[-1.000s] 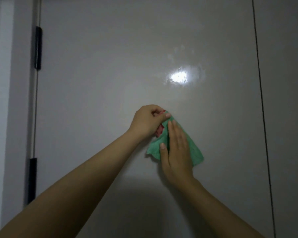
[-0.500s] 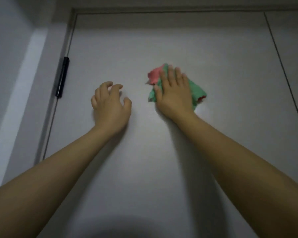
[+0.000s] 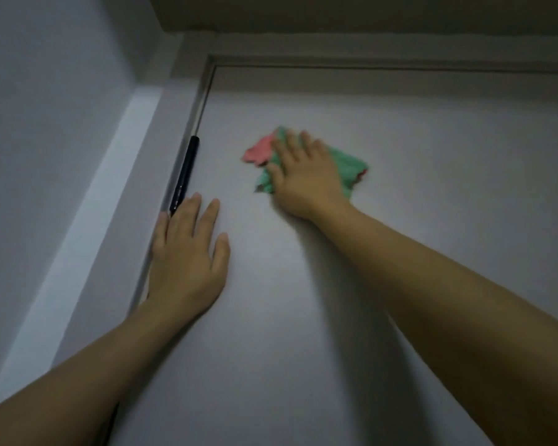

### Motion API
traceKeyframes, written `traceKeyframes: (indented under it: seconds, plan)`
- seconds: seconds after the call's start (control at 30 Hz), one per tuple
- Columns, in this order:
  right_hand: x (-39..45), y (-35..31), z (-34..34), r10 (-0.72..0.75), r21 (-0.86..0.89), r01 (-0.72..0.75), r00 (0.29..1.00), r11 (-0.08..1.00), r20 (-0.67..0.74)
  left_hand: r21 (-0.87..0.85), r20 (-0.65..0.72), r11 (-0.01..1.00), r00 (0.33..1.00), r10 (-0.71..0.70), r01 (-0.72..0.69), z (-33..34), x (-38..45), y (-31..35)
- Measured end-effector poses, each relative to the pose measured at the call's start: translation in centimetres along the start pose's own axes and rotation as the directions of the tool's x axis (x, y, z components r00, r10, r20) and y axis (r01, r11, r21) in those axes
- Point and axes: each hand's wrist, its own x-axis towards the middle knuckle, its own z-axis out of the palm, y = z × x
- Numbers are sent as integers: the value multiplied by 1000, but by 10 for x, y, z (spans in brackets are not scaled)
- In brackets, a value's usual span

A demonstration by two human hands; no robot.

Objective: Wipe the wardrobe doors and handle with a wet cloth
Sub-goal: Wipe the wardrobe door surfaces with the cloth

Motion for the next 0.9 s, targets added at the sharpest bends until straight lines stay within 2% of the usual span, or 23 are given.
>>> traceKeyframes:
  seconds: [0.07, 0.13, 0.17, 0.23, 0.3, 0.33, 0.37, 0.43, 0.5, 0.53, 0.6, 0.67, 0.73, 0.8, 0.9]
  plan:
    - [-14, -18, 3, -208, 17, 207, 977, 978, 53, -18, -7, 1000, 1000, 5, -5, 1, 3, 1]
    - [-20, -1, -1, -260, 34, 258, 964, 966, 64, -23, -4, 1000, 1000, 1, -1, 3, 2, -1]
    - [-13, 8, -1, -228, 14, 228, 973, 974, 45, -22, -12, 1000, 1000, -5, 5, 4, 2, -7]
    - [12, 32, -4, -45, -30, 46, 999, 999, 14, -39, -6, 999, 1000, 7, -7, 6, 0, -5]
    - [42, 18, -2, 141, -39, -141, 990, 989, -5, -59, -16, 998, 1000, 12, -13, 7, 0, -6]
    - [51, -3, 1, 163, -48, -163, 987, 985, -20, -61, -29, 998, 1000, 11, -13, 8, 1, -8]
    - [53, -26, 6, 122, -53, -123, 992, 991, -12, -52, -33, 999, 999, 8, -9, 8, 1, -8]
    - [42, -62, 14, -98, -17, 99, 994, 995, 40, -31, -33, 999, 999, 15, -16, 9, 2, -7]
    - [23, -60, 14, -278, 15, 278, 956, 961, 89, -21, -33, 1000, 999, 21, -22, 8, 3, -5]
    - [20, -46, 11, -294, 16, 294, 952, 956, 89, -24, -31, 999, 999, 21, -22, 8, 2, -5]
    - [31, -7, 4, -164, -24, 166, 984, 986, 67, -39, -15, 999, 1000, 19, -19, 8, 1, -6]
    - [47, 22, 1, 74, -55, -72, 997, 996, 19, -44, -3, 999, 1000, 31, -31, 8, -1, -6]
    - [54, 10, 4, 167, -56, -169, 985, 984, -31, -44, -14, 999, 999, 31, -31, 8, 0, -8]
    - [33, -15, 9, 90, -47, -91, 996, 995, -21, -35, -12, 999, 999, 32, -32, 7, 1, -7]
    - [-34, -11, 7, -243, -13, 244, 969, 970, 41, -14, 4, 1000, 1000, 16, -16, 6, 1, -8]
